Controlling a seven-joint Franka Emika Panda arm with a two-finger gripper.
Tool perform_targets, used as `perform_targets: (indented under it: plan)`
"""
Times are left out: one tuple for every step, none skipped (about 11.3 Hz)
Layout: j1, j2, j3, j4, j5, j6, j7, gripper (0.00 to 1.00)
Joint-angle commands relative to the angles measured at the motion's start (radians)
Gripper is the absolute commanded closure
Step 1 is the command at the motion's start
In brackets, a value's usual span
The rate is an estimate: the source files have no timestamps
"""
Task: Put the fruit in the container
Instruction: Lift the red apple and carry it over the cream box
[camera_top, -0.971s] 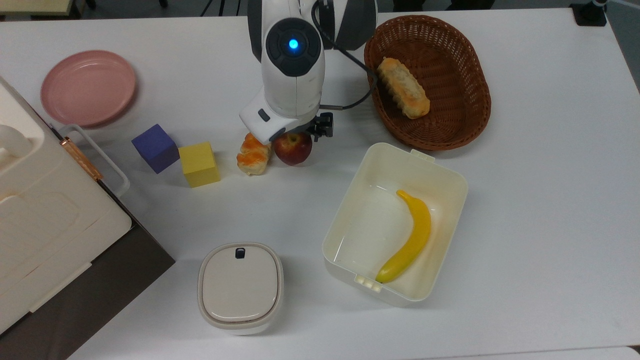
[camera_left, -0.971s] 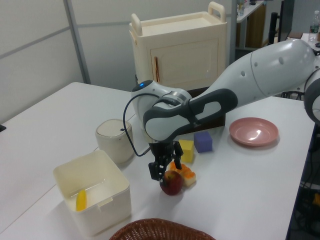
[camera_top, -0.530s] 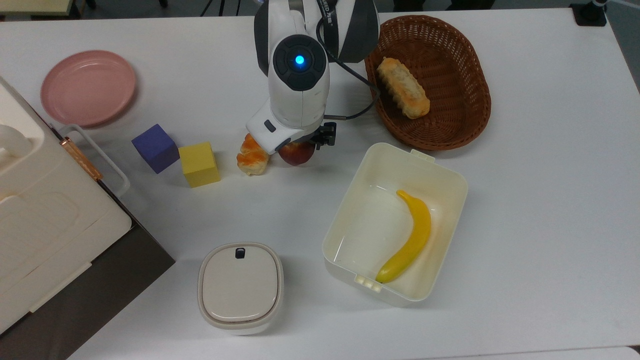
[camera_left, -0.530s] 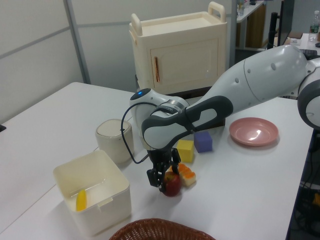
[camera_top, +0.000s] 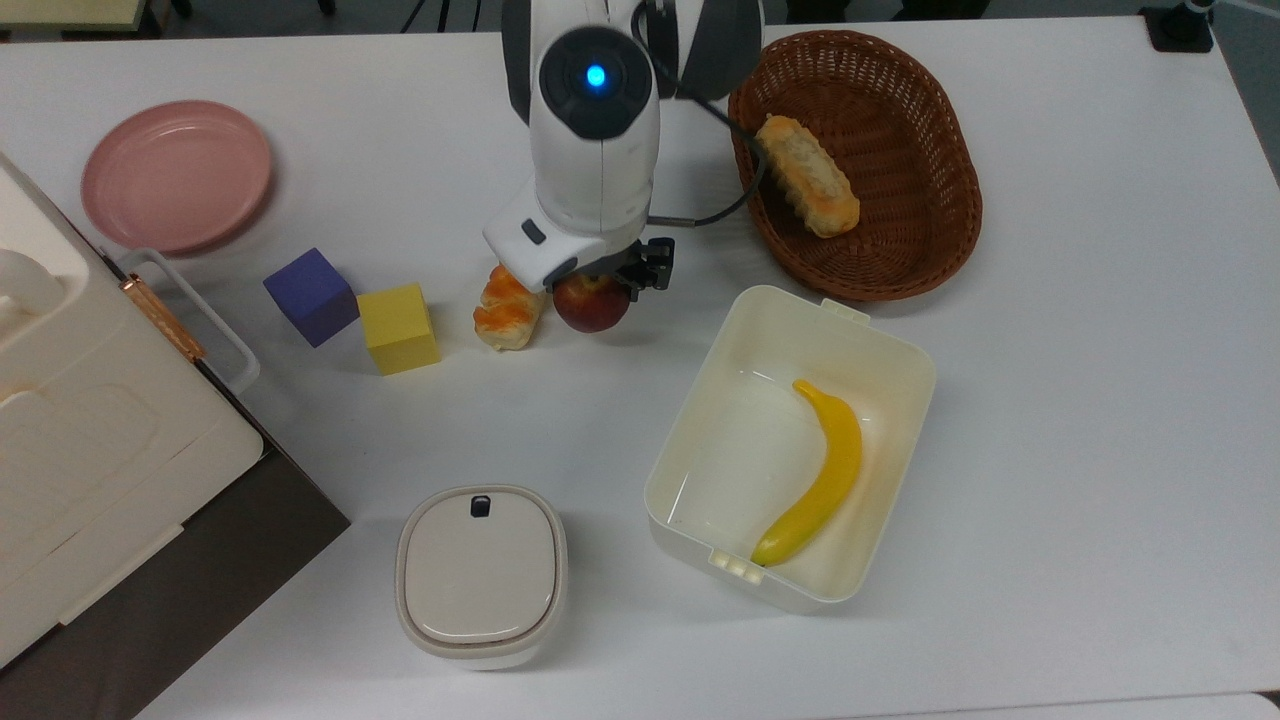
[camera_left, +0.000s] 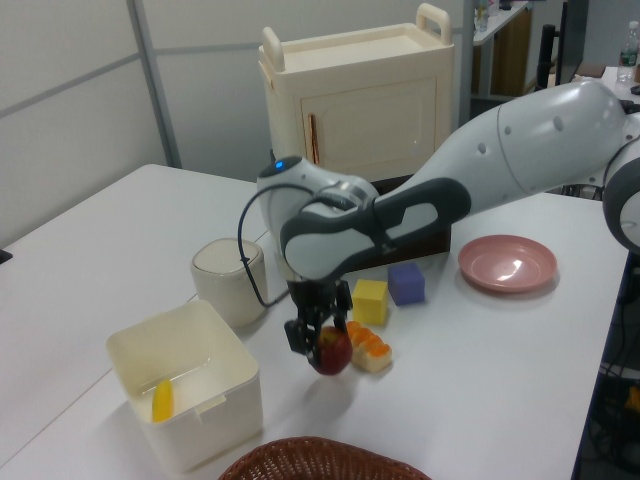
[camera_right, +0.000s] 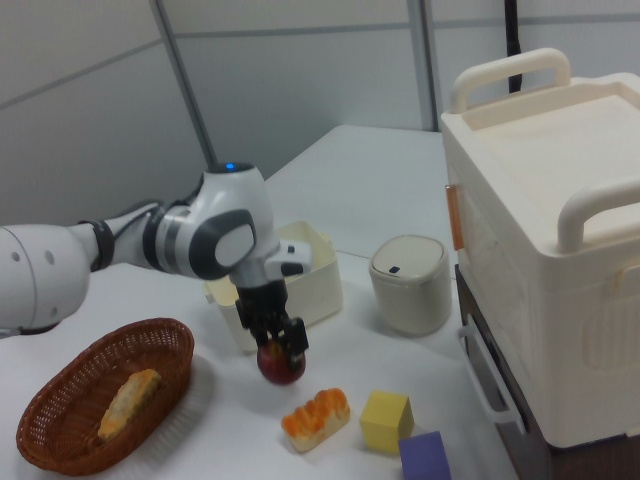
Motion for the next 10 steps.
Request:
perform_targets:
  plan:
    - [0.01,-0.046,-0.002,0.089,-0.013,-0.008,0.043,0.39]
    - [0.011,-0.047,-0.002,0.131,-0.013,-0.007,0.041,0.39]
    - [0.013,-0.047,0.0,0.157,-0.012,-0.001,0.041,0.34]
    - [0.023,-0.046,0.0,0.176,-0.015,0.011,0.041,0.34]
    - [0.049,-0.046,0.0,0.185,-0.016,0.034,0.043,0.34]
    - [0.078,-0.044,0.0,0.185,-0.016,0.08,0.044,0.34]
    - [0.102,-0.041,0.0,0.18,-0.015,0.123,0.056,0.35]
    - [0.12,-0.035,0.002,0.177,-0.013,0.174,0.07,0.35]
    - [0.138,-0.026,0.0,0.173,-0.015,0.22,0.078,0.34]
    - [0.149,-0.023,0.0,0.167,-0.015,0.258,0.078,0.33]
